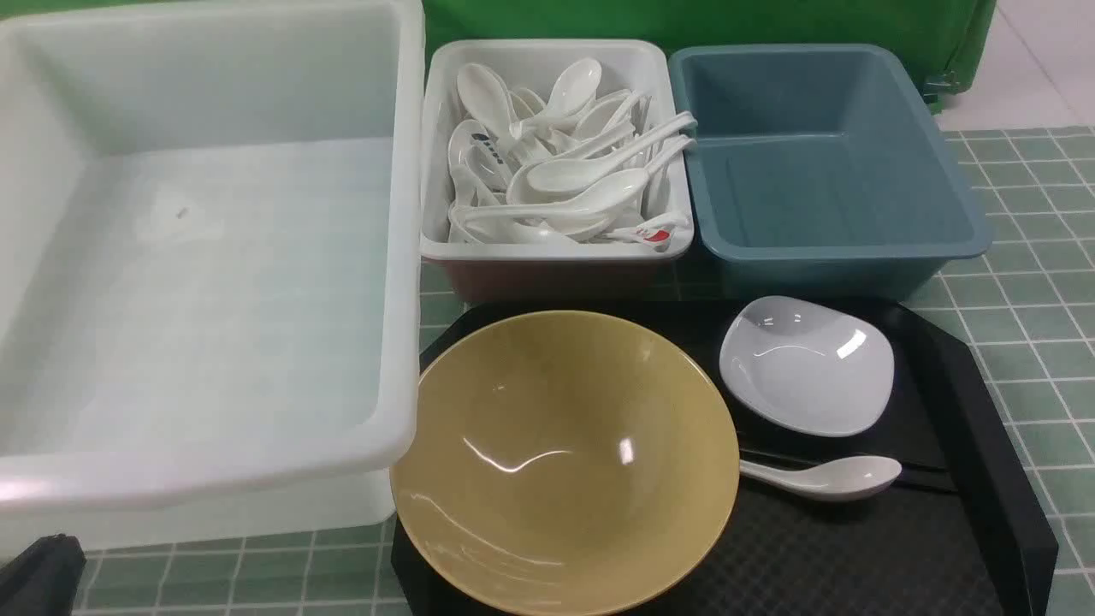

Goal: On blue table put chopsticks spoon bowls plates into blue grey white boxes.
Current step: 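Grasp the large bowl on the tray by its rim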

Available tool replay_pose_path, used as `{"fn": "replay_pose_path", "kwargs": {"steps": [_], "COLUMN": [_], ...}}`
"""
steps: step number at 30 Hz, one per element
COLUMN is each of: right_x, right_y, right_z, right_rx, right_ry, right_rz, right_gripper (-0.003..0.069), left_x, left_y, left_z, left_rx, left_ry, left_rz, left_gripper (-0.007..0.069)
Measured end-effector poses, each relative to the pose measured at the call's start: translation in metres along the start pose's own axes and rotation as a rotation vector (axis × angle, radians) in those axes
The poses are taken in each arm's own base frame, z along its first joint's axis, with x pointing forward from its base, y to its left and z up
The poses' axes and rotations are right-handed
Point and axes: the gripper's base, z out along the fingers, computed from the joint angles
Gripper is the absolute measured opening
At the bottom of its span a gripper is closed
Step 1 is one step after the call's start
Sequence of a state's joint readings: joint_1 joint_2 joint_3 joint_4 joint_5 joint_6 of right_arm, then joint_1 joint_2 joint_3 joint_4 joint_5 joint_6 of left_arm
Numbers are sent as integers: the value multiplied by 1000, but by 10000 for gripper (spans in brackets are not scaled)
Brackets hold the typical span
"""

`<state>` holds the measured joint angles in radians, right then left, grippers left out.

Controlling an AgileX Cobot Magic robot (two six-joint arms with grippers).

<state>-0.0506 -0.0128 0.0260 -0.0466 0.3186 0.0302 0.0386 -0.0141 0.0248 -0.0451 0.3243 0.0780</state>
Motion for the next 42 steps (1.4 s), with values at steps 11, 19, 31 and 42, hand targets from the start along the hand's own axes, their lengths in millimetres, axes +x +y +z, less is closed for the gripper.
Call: {"fn": "replay_pose_path", "kwargs": {"steps": [11,19,31,42], "right_x": [0,0,0,-34], "right_y": [0,0,0,1], "right_z": [0,0,0,-7], "right_rx": [0,0,0,-13], "right_ry": [-1,-1,-1,-399], "right_rz": [0,0,0,3], "right_gripper": [238,238,238,238], "left_x": [0,0,0,-29], "left_y": [0,0,0,2], "left_z": [0,0,0,-5], "left_rx": [0,0,-1,-28], "left_ry": [0,0,-1,-322], "left_rz": [0,0,4,17], "left_gripper": [1,1,1,1]}}
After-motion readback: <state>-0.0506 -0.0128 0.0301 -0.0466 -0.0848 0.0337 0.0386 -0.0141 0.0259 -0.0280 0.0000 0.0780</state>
